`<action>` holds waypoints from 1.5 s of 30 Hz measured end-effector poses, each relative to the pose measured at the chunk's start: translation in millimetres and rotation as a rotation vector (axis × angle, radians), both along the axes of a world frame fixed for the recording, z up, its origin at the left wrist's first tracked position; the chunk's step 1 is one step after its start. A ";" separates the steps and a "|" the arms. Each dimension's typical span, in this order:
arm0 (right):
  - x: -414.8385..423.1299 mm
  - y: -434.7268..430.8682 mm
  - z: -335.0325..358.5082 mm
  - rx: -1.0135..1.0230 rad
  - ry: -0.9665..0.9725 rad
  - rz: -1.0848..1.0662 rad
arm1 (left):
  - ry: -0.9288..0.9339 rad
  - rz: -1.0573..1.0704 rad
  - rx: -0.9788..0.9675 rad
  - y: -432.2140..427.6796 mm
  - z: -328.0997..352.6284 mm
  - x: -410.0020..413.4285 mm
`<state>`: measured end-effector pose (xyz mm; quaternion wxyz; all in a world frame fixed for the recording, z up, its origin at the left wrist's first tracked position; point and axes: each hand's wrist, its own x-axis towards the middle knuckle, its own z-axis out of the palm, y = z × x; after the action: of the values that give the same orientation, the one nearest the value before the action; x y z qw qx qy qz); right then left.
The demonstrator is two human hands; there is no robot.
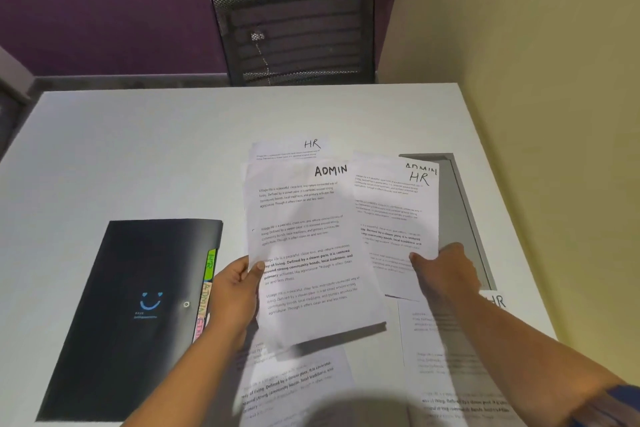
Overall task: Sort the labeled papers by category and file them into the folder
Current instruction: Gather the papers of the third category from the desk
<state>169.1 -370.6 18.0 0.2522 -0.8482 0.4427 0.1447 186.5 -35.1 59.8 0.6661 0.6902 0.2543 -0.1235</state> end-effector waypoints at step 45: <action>-33.4 -69.2 94.9 -0.324 -0.466 0.078 | -0.060 -0.006 -0.054 -9.3 21.5 -36.7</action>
<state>135.7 -439.9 113.0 0.2026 -0.9042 0.3572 -0.1171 149.8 -44.4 81.3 0.6914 0.6762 0.2286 -0.1116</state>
